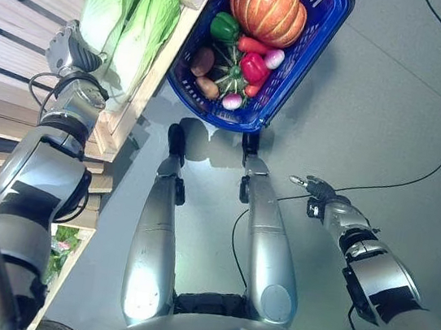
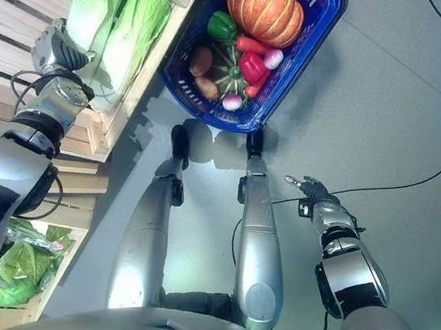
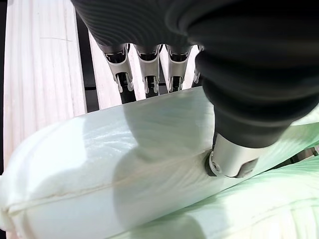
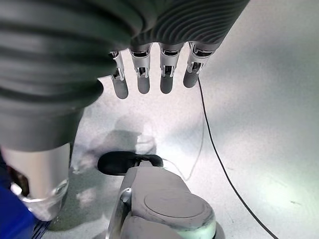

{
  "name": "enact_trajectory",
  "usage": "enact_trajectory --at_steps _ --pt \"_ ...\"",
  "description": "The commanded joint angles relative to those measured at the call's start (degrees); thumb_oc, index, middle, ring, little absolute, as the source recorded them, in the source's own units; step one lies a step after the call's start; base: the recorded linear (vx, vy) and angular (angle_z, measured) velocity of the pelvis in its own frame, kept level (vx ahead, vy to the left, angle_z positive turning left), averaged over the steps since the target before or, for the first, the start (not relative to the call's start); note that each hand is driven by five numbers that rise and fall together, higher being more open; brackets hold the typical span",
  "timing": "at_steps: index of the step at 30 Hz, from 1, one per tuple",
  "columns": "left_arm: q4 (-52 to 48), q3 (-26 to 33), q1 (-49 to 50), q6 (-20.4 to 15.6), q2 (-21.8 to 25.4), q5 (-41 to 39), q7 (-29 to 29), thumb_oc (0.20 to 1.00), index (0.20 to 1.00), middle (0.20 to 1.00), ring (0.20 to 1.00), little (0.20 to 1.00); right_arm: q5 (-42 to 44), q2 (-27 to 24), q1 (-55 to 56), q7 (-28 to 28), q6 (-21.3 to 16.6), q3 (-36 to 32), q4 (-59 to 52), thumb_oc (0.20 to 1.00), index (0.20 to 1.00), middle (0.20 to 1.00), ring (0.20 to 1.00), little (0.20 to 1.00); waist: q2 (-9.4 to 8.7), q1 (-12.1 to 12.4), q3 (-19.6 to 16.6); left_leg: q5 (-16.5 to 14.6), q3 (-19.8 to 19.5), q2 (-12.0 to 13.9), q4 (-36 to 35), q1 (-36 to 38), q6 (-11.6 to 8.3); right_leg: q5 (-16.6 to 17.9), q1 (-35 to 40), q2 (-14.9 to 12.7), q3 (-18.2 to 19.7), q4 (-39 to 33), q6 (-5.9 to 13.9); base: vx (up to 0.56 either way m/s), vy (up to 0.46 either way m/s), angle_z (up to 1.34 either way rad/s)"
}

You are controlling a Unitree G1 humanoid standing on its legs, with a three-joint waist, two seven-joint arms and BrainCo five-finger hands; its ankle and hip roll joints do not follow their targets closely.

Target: Pick up fruits and vegetables into the basket

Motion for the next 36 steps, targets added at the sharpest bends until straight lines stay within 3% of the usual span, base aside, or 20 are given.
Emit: enact_trajectory --at_steps 1,16,24,28,36 --pt "3.4 1.1 1.7 0.8 -0.7 -2.6 -2.3 0.200 0.200 0.200 0.200 0.200 1.7 -1.9 3.2 -0.3 0.9 2.4 0.0 1.000 1.000 1.000 1.000 1.000 -0.77 0.4 -1.7 -2.6 1.0 -2.7 2.7 -2.0 1.54 -1.4 0.6 2.0 -2.2 0.5 -0.04 0.00 0.000 0.00" --pt "2.7 1.8 2.5 -2.3 -1.2 -6.7 -4.4 0.200 0.200 0.200 0.200 0.200 1.9 -1.9 3.2 -0.4 0.7 2.5 0.0 1.000 1.000 1.000 1.000 1.000 -0.71 0.5 -1.7 -2.4 1.1 -2.8 2.2 -2.0 1.46 -1.3 0.7 2.0 -2.4 0.2 0.02 0.00 0.000 0.00" --pt "-0.9 6.7 4.4 -13.1 -1.5 -19.9 -9.1 0.200 0.200 0.200 0.200 0.200 2.1 -1.7 4.0 -0.6 -0.7 1.4 0.1 1.000 1.000 1.000 1.000 1.000 -0.42 0.9 -1.7 -2.5 0.8 -3.0 1.4 -0.3 1.47 -1.6 2.3 2.1 -2.5 -0.2 0.08 0.00 -0.008 0.00" --pt "-4.4 9.1 6.6 -16.7 -1.2 -25.6 -11.4 0.200 0.200 0.200 0.200 0.200 2.9 -2.0 4.6 -0.9 -2.0 0.2 -0.5 1.000 1.000 1.000 1.000 1.000 -0.19 1.5 -1.7 -2.5 0.5 -3.2 0.9 0.6 1.44 -1.7 3.3 1.9 -2.9 -0.5 0.12 0.01 -0.047 0.02" --pt "-17.2 13.4 14.4 -24.3 -1.4 -31.0 -13.7 0.200 0.200 0.200 0.200 0.200 7.9 -3.2 6.0 -4.0 -8.8 -4.2 -4.9 1.000 1.000 1.000 1.000 1.000 0.46 2.8 -1.7 -2.3 0.1 -3.5 -0.1 2.2 1.46 -1.5 5.3 1.6 -3.5 -1.8 -0.02 -0.01 -0.043 0.03"
